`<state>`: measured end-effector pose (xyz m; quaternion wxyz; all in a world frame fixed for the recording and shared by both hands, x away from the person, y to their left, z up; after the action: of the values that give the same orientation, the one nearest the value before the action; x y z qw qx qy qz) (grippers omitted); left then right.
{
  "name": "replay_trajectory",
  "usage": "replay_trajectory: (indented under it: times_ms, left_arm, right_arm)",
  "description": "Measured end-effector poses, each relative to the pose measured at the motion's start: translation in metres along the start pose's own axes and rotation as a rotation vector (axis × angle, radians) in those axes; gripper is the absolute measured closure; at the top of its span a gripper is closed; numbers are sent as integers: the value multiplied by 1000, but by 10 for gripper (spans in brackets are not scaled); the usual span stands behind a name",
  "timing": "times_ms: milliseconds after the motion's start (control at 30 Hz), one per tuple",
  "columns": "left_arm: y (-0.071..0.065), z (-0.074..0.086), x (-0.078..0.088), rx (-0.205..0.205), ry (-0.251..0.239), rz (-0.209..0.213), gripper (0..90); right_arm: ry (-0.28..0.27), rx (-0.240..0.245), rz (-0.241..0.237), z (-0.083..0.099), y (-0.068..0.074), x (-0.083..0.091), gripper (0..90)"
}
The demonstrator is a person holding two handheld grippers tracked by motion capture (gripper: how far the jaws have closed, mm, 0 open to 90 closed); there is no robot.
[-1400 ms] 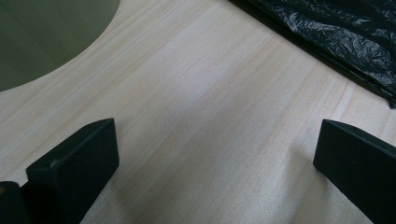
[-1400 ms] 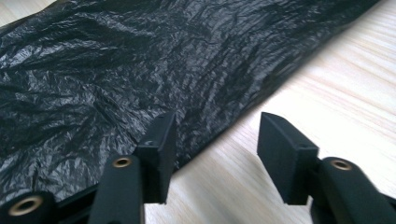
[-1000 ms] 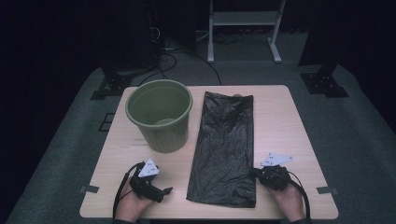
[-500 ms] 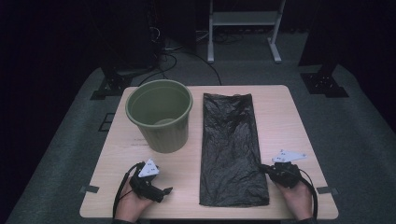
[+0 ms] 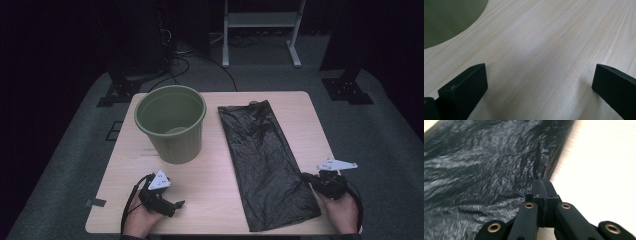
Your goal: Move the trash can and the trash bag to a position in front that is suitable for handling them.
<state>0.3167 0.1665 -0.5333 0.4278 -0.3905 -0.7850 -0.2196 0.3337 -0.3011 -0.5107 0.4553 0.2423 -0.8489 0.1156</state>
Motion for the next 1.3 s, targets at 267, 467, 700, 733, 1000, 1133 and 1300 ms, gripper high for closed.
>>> replay_trajectory:
  times_ms: [267, 467, 700, 733, 1000, 1133, 1300]
  left_arm:
    - [0, 0, 0, 1, 0, 0, 0]
    - [0, 0, 0, 0, 0, 0, 0]
    - [0, 0, 0, 0, 0, 0, 0]
    - [0, 0, 0, 0, 0, 0, 0]
    - [0, 0, 0, 0, 0, 0, 0]
    - [0, 0, 0, 0, 0, 0, 0]
    - [0, 0, 0, 0, 0, 0, 0]
  right_arm:
    - [11, -39, 36, 8, -17, 5, 734]
    - [-24, -7, 18, -3, -1, 8, 591]
    - [-28, 38, -28, -20, 27, -3, 532]
    - [-23, 48, -36, -22, 32, -6, 527]
    - [47, 96, -77, -32, 58, -32, 445]
    - [79, 105, -77, -32, 63, -40, 432]
    - [70, 97, -46, -31, 62, -40, 548]
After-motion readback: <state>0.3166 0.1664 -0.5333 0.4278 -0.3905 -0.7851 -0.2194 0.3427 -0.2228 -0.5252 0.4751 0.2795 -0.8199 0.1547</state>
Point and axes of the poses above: each handheld gripper's, and its own axes: x roughly backward along the jaws, z roughly out of its underside, y roughly to its left, the point moved 7 cm from there along -x, roughly forward along the jaws, and after that the axes turned 13 degrees about y, right-handed, at the moved point
